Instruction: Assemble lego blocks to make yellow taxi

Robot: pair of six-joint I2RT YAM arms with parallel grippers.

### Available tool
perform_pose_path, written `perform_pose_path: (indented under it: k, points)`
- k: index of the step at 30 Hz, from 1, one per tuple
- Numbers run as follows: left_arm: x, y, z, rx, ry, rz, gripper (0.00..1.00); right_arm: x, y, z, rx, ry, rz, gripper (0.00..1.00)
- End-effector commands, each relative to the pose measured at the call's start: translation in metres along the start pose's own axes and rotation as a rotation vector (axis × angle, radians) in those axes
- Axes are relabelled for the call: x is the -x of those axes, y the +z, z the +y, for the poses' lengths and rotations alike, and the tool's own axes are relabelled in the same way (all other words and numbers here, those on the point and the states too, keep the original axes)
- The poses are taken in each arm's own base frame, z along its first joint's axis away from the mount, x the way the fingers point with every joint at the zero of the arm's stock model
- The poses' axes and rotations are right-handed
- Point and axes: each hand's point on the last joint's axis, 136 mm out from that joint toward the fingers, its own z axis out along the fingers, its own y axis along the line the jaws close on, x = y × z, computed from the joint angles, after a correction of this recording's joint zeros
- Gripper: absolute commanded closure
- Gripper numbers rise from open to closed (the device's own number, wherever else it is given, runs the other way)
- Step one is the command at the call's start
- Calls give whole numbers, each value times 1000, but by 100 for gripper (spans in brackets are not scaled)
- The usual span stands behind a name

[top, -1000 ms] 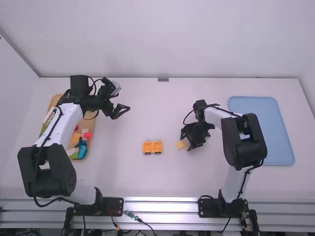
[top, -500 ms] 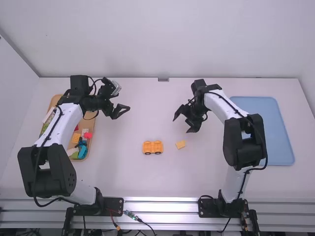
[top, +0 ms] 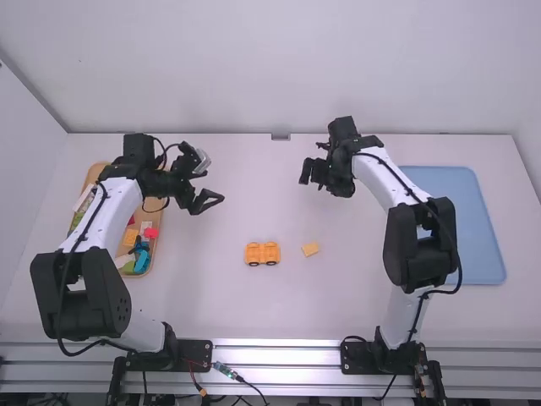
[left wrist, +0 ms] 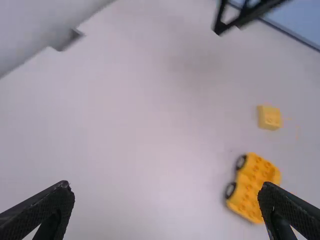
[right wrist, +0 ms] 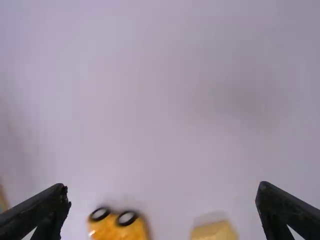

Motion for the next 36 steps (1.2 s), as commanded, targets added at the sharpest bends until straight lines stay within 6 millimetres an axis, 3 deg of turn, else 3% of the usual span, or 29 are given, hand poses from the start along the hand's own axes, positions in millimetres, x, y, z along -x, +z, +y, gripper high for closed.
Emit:
perform_pose_path:
  k: [1, 3, 6, 11, 16, 20, 25, 29, 32, 36]
  points:
    - [0, 7, -23, -92, 212, -30, 1, 18, -9, -12, -95, -243, -59, 1]
    - [-3, 10, -29, -113, 269, -25, 1, 21, -8, 2, -39, -419, -71, 1]
    - [-4, 14, -32, -119, 331, -20, 1, 9, -8, 28, 78, -852, -64, 1]
    - [-4, 14, -33, -121, 331, -21, 1, -20, -15, 45, 238, -1213, -39, 0]
    - [2, 14, -35, -135, 285, -52, 1, -33, -25, 43, 349, -1338, -122, 1]
    - [1, 14, -35, -133, 261, -45, 1, -36, -35, 39, 329, -1357, -211, 1]
    - [-1, 16, -40, -153, 299, -61, 1, -75, -52, 42, 324, -1567, -311, 1]
    - [-5, 29, -64, -229, 401, -152, 1, -82, -52, 29, 285, -1608, -389, 1]
    - [-19, 43, -79, -263, 435, -186, 1, -91, -52, 20, 352, -1609, -413, 1]
    - [-41, 64, -101, -291, 492, -239, 1, -133, -45, -2, 499, -1790, -391, 1]
